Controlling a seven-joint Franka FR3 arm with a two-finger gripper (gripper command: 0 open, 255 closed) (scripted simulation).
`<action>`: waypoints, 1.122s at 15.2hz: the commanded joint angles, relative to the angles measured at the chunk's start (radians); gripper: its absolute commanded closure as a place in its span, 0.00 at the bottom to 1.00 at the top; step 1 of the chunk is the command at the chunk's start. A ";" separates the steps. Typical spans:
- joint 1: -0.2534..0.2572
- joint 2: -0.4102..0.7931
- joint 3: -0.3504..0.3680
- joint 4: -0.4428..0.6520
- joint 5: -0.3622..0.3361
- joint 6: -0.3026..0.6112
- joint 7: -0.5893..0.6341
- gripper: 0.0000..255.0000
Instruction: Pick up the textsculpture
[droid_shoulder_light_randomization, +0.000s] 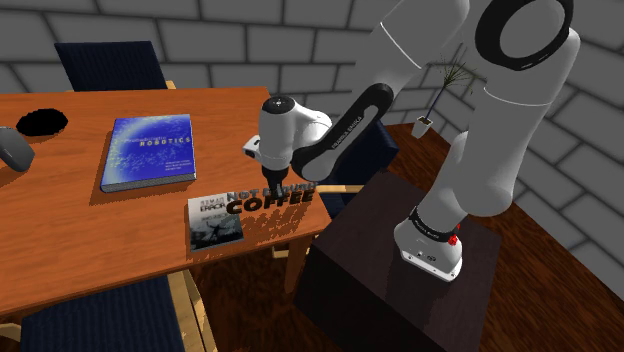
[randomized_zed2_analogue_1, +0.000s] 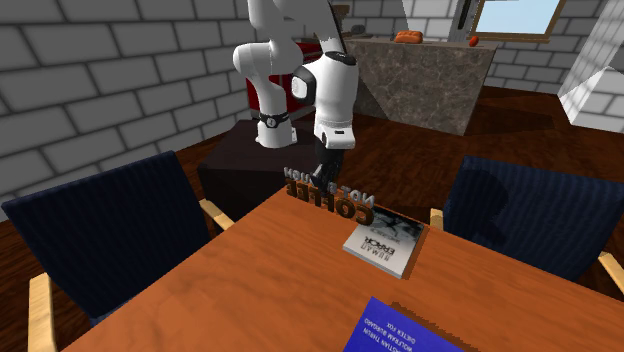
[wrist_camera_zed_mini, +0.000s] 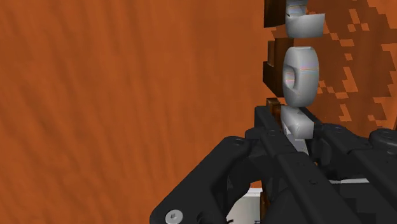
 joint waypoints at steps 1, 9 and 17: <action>0.000 0.001 0.000 0.000 0.000 0.001 0.000 1.00; -0.004 -0.027 0.007 -0.002 0.016 -0.024 -0.013 1.00; -0.011 -0.127 0.023 0.005 0.074 -0.127 -0.061 1.00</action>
